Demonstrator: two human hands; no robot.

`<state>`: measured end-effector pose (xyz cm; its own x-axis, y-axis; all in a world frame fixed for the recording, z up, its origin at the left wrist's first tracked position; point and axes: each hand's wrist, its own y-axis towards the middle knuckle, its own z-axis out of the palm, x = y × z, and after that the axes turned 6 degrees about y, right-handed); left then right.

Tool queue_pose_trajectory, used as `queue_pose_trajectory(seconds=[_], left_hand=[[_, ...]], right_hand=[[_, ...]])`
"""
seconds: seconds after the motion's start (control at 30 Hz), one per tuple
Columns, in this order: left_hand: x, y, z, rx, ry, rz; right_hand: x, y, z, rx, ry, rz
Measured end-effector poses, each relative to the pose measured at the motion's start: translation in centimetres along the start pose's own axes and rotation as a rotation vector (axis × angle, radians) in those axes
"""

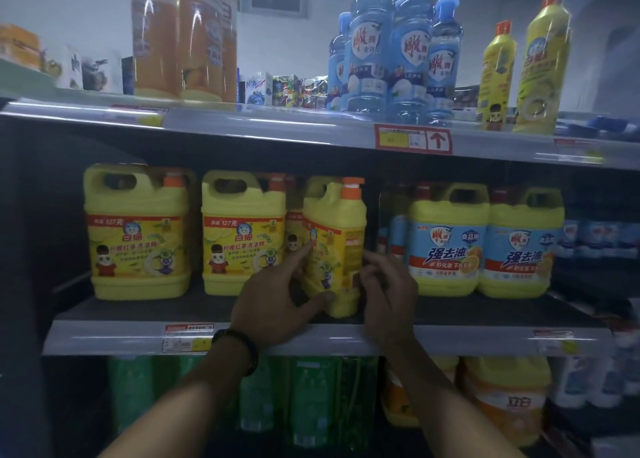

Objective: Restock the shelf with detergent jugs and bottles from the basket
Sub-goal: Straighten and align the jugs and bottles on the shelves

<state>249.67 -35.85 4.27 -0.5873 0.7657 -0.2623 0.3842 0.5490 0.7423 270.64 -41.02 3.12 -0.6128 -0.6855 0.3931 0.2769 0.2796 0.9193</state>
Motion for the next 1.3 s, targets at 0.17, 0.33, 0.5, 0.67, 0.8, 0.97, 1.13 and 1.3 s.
queue_pose_trajectory(seconds=[0.17,0.33,0.5,0.67,0.8,0.97,1.13,1.3], left_hand=[[-0.4,0.3,-0.3,0.014,-0.174,0.025],[-0.2,0.8,0.3,-0.058,-0.157,0.006],[0.1,0.8,0.3,-0.056,-0.235,-0.1],[0.2,0.9,0.3,0.006,-0.28,-0.069],[0.2,0.9,0.5,-0.084,-0.126,0.012],[0.2,0.8,1.0,-0.189,0.025,0.007],[0.3,0.9,1.1,-0.071,0.069,0.015],[0.5,1.3,1.7,0.001,0.104,0.022]], right_hand=[[-0.7,-0.2,0.0,0.203,0.022,-0.166],[-0.2,-0.1,-0.1,0.186,-0.043,-0.165],[0.4,0.3,0.5,0.122,-0.291,0.155],[0.4,1.3,0.9,0.363,-0.238,0.428],[0.0,1.6,1.2,0.311,-0.207,0.486],[0.6,1.1,1.6,0.213,-0.408,0.411],[0.4,1.3,2.0,0.178,-0.532,0.485],[-0.4,1.7,2.2,0.198,-0.549,0.541]])
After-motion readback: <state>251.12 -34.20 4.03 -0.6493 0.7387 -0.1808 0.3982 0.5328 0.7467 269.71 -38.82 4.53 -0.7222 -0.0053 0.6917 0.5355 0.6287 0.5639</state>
